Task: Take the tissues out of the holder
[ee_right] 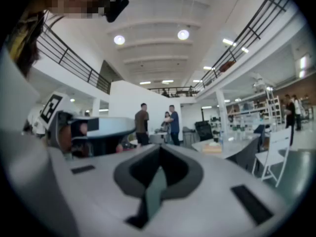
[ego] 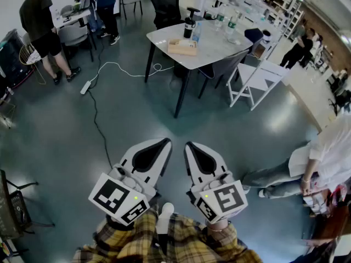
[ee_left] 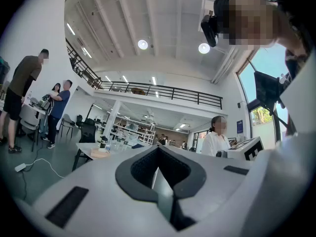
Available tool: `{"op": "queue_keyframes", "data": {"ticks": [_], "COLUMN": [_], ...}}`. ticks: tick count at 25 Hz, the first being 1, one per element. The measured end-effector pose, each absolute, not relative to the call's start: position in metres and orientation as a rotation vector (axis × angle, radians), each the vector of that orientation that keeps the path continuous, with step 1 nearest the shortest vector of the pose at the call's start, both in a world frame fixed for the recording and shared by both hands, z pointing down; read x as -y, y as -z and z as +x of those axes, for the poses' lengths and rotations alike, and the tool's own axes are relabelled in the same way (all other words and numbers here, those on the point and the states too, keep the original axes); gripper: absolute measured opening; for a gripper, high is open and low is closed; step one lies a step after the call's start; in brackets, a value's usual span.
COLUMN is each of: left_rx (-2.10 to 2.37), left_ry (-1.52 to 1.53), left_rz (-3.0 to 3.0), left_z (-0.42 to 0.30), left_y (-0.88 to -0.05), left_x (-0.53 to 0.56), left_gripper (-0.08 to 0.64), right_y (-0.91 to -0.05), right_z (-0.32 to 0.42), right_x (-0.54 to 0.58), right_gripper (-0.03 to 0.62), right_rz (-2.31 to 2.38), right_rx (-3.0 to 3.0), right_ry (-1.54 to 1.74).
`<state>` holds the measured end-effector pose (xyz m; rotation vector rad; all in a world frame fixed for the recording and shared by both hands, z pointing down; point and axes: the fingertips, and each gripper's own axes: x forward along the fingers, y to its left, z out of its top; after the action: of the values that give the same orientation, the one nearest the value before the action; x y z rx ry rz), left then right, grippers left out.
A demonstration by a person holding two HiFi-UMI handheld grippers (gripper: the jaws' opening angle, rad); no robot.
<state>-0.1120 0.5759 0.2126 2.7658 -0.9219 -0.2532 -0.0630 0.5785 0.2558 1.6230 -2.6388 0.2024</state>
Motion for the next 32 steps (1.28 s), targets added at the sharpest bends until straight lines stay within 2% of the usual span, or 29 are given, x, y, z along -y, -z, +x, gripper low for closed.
{"op": "queue_keyframes", "data": {"ticks": [23,32], "left_rx": [0.987,0.991], "left_ry": [0.256,0.230], "left_rz": [2.750,2.743], "left_z": [-0.091,-0.081], "left_y": [-0.222,-0.233], "left_x": [-0.594,-0.565], "left_gripper": [0.018,0.018], "right_y": [-0.267,-0.281], "right_z": [-0.020,-0.007], "right_x": [-0.605,-0.576], "right_gripper": [0.011,0.011], "right_rz": [1.672,1.675], "right_rx": [2.613,2.601], "right_ry": [-0.224,-0.274]}}
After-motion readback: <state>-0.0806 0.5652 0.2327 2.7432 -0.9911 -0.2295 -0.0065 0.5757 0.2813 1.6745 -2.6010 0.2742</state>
